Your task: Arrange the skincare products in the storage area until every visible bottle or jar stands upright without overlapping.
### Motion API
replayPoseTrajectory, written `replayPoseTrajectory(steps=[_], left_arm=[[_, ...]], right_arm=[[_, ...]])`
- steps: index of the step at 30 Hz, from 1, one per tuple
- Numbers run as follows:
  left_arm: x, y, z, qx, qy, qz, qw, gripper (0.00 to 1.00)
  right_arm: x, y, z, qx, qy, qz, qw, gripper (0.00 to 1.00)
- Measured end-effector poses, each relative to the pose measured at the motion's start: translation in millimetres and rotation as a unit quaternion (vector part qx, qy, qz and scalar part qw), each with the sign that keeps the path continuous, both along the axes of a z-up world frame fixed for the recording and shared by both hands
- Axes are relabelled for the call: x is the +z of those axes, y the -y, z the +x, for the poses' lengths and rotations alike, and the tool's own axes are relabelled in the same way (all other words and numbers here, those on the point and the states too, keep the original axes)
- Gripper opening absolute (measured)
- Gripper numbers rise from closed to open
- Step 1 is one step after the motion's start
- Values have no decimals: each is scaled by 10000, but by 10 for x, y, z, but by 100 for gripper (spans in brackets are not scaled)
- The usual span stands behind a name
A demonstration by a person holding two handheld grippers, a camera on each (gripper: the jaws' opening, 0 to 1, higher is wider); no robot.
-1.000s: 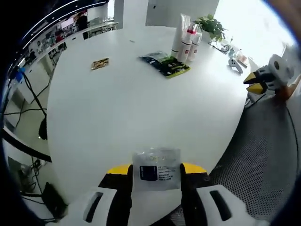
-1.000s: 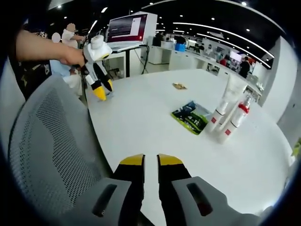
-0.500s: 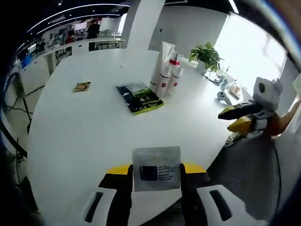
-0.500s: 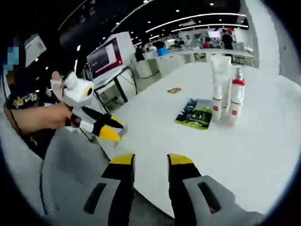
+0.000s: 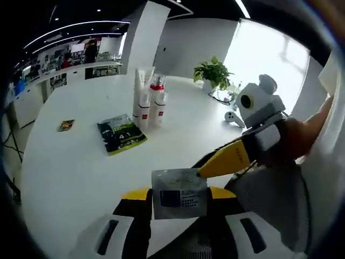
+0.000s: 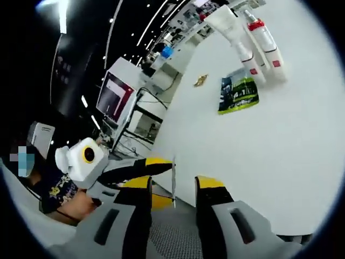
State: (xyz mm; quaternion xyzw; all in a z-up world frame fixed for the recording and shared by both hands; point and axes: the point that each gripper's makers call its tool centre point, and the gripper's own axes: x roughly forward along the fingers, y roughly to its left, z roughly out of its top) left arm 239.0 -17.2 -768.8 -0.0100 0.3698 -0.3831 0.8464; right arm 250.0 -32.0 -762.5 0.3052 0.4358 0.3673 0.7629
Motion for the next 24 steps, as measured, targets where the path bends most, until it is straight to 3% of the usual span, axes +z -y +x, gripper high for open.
replayPoseTrajectory(steps=[9,13,19,24], left_arm=[[-80,153,-157,-442,233,316,9982,41],[-57,157,-158,-547,353,431,9969,41],[-62,164,-176,-632,507,600,9949,41],[-55,179,-190,-752,645,708,9926,41]], right_arm=[[-99,-47,-108,304,-232,-124,9992,14],[-145,-64,-173,482,-278,-248,9981,3],[-149,-39,-169,434,-409,-189,9980,2],[-140,-37,-200,575,-312,-250,9975,0]])
